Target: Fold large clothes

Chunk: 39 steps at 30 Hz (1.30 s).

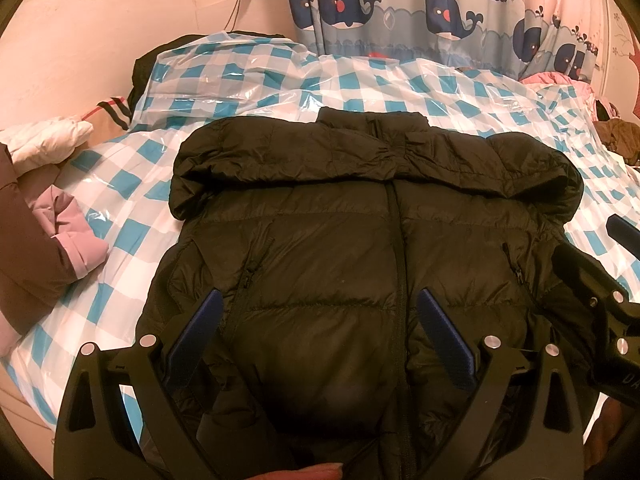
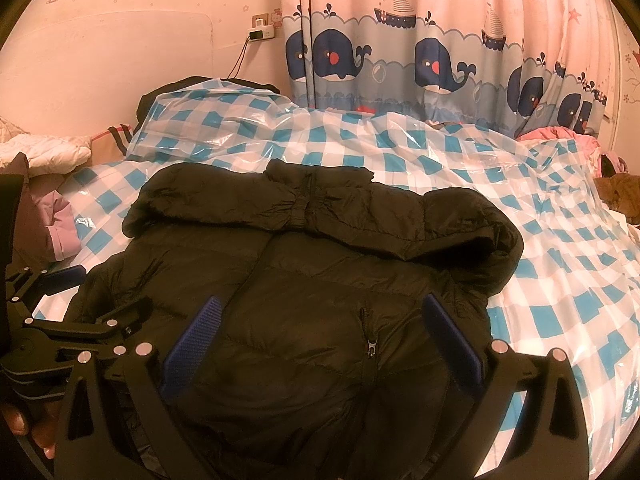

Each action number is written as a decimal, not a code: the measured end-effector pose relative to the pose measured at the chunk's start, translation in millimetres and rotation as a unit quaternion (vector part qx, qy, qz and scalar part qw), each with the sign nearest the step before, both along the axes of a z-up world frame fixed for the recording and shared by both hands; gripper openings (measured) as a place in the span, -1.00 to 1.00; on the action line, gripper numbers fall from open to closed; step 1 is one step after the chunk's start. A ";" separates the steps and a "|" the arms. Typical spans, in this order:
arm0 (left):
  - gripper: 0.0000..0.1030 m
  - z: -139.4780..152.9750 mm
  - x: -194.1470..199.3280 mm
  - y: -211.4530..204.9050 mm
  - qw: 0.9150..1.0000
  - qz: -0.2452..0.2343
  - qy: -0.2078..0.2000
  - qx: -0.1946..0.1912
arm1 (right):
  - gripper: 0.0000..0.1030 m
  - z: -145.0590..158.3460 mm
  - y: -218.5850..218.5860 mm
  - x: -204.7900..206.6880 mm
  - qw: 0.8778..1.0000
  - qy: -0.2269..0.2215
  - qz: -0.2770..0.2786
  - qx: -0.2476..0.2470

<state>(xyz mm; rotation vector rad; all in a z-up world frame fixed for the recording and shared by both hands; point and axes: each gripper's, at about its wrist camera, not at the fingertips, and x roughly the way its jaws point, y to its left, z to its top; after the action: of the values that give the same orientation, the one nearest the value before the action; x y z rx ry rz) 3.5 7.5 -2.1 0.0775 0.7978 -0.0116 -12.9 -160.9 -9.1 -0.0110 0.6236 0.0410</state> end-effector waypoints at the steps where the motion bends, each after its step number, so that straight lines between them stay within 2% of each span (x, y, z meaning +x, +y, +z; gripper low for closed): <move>1: 0.81 0.0 -0.1 0.4 1.000 0.000 0.000 0.000 | 0.87 -0.2 -0.4 0.1 1.000 0.000 0.000 0.000; 20: 0.81 1.6 0.5 -1.7 1.000 -0.002 -0.001 -0.002 | 0.87 -3.7 6.2 -0.9 1.000 0.002 0.001 0.002; 27: 0.81 10.8 4.2 -14.5 1.000 -0.004 -0.005 -0.006 | 0.87 6.2 7.9 -4.5 1.000 -0.010 -0.003 0.000; 35: 0.81 20.5 10.8 -23.5 1.000 -0.001 -0.011 -0.007 | 0.87 26.3 -19.8 4.9 1.000 -0.020 -0.019 0.007; 39: 0.81 22.5 10.8 -27.5 1.000 -0.003 -0.013 -0.002 | 0.87 24.9 -27.1 7.3 0.999 -0.012 -0.021 0.025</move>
<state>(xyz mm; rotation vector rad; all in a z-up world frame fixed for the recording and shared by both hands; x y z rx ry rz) 14.3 -20.0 20.4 0.0758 0.7724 -0.0183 -5.6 -188.0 15.8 0.0501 0.5980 0.0154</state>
